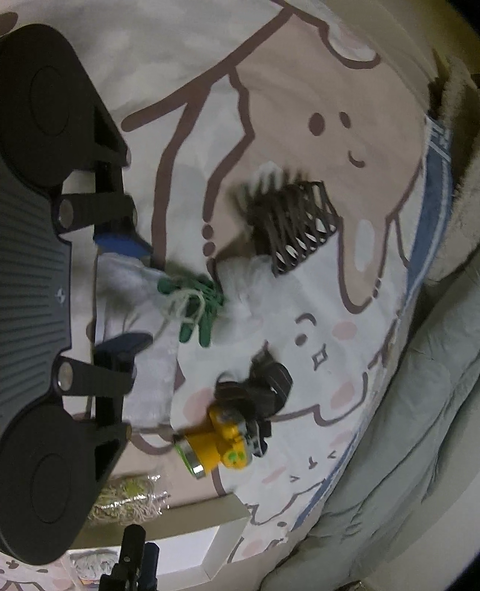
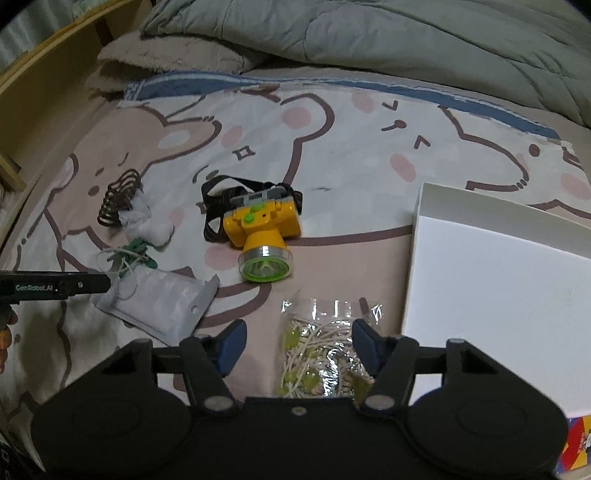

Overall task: Organize objects
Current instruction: 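Grasp the clear bag of hair ties with the right tool while the left tool reaches toward the white packet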

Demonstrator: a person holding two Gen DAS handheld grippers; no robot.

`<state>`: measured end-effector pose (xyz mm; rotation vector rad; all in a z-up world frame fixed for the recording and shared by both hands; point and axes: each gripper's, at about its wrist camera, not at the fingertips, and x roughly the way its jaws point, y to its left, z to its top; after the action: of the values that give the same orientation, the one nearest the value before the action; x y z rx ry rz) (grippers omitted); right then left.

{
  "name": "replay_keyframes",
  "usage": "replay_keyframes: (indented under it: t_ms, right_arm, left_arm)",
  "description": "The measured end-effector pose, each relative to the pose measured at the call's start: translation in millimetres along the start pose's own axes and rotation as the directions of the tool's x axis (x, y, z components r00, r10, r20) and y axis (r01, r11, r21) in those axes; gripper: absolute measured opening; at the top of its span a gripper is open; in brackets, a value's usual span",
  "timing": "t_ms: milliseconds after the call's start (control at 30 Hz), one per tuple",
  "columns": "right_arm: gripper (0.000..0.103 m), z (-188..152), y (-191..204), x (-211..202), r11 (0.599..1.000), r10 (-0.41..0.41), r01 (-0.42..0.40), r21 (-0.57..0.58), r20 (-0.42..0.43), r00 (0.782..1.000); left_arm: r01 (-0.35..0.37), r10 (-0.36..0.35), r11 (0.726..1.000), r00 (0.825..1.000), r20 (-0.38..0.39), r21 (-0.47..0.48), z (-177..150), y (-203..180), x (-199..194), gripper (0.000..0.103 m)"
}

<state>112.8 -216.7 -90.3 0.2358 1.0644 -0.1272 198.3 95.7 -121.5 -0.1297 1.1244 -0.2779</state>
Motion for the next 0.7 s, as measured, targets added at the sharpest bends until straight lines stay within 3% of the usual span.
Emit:
replay_keyframes:
  t_ms: [67, 333, 367, 433, 467, 700]
  right_arm:
    - [0.064, 1, 1, 3, 1.000, -0.008, 0.008, -0.011, -0.008, 1.000]
    - [0.064, -2, -4, 14, 0.999, -0.024, 0.023, -0.029, -0.047, 0.999]
    - [0.064, -3, -3, 16, 0.999, -0.026, 0.024, -0.032, -0.054, 0.998]
    - [0.063, -4, -3, 20, 0.999, -0.027, 0.024, -0.042, -0.070, 0.997]
    - [0.063, -5, -1, 23, 0.998, -0.030, 0.026, -0.051, -0.078, 0.996]
    - [0.062, -9, 3, 39, 0.991, -0.091, 0.079, -0.107, -0.108, 0.990]
  left_arm:
    - [0.008, -0.008, 1.000, 1.000, -0.022, -0.004, -2, 2, 6, 0.025]
    - [-0.027, 0.027, 1.000, 0.999, -0.025, 0.015, -3, -1, 16, 0.024]
    - [-0.030, 0.030, 0.999, 0.999, -0.025, 0.018, -4, -1, 16, 0.021]
    - [-0.040, 0.041, 0.999, 0.999, -0.031, 0.026, -5, 0, 16, 0.005]
    - [-0.043, 0.044, 0.999, 0.998, -0.033, 0.031, -5, 1, 16, 0.003]
    - [-0.014, 0.017, 0.998, 0.999, -0.045, 0.066, -14, 5, 8, 0.000]
